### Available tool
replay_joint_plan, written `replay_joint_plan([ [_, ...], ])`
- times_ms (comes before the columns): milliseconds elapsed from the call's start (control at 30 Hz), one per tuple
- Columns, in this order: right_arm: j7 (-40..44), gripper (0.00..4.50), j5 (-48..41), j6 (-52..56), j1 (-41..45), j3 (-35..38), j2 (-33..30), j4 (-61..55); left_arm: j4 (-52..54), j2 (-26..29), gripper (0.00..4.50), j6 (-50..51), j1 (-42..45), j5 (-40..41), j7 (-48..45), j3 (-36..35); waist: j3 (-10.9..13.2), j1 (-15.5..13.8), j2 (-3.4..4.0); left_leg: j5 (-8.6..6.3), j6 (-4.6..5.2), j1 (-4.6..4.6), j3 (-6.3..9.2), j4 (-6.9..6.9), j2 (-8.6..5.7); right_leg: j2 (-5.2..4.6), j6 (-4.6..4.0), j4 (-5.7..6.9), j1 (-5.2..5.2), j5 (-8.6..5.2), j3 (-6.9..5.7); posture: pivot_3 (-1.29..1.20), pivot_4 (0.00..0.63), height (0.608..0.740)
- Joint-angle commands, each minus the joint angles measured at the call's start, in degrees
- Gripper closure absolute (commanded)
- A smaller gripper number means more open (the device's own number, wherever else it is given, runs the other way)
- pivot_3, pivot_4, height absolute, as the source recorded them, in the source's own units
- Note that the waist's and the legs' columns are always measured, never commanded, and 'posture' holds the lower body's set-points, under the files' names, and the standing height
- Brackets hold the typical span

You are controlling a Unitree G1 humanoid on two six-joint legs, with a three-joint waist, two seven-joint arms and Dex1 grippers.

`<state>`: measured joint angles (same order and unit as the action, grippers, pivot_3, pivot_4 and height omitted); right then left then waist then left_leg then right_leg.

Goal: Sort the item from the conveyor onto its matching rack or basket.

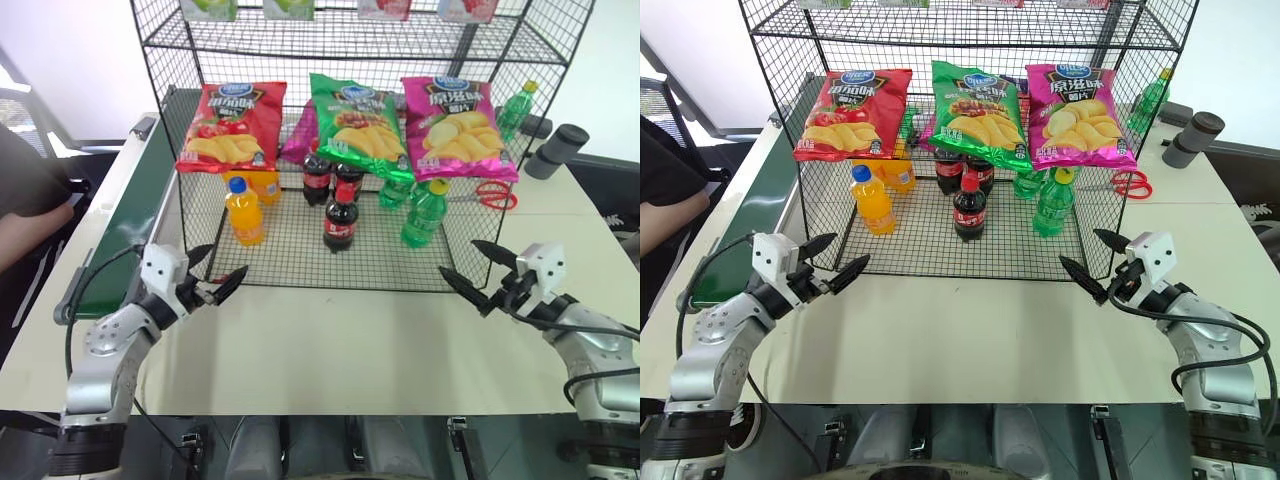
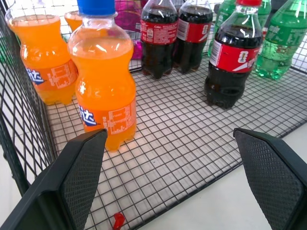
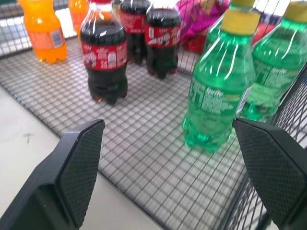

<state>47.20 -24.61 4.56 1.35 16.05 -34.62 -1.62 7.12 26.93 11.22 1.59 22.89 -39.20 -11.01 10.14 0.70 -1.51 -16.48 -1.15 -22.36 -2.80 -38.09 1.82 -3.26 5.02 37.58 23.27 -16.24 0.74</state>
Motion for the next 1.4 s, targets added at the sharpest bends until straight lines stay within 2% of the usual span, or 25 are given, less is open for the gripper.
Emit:
replay_joint_plan([
  [33,-0.5,0.05,0.2,-1.9,0.8,0.7,0.6,0.1,-0.1,0.0,0.00,-2.9,1.0,-0.9,0.0,-0.3,0.0,0.0,0.00,0.00,0.00,0.00,0.00,0.00,0.00,0.00,0.00,0.00,0.00,0.00,0.00,0.00,0.150,0.740],
  [633,0.9,0.05,1.1,-6.7,2.2,0.0,2.3,4.7,-1.4,-0.1,0.00,-3.7,2.5,-1.4,0.7,0.2,0.0,0.0,0.00,0.00,0.00,0.01,0.00,-0.02,0.01,0.01,0.01,0.02,-0.01,0.00,0.00,0.00,0.150,0.740],
  [1400,-2.5,0.05,0.0,-4.2,5.4,-3.5,5.1,-1.1,-3.0,-0.5,0.00,-4.3,5.2,-1.6,0.6,0.6,0.0,0.0,0.00,0.00,0.00,0.02,0.01,-0.03,0.00,0.00,0.01,0.04,-0.01,0.00,0.00,0.00,0.150,0.740],
])
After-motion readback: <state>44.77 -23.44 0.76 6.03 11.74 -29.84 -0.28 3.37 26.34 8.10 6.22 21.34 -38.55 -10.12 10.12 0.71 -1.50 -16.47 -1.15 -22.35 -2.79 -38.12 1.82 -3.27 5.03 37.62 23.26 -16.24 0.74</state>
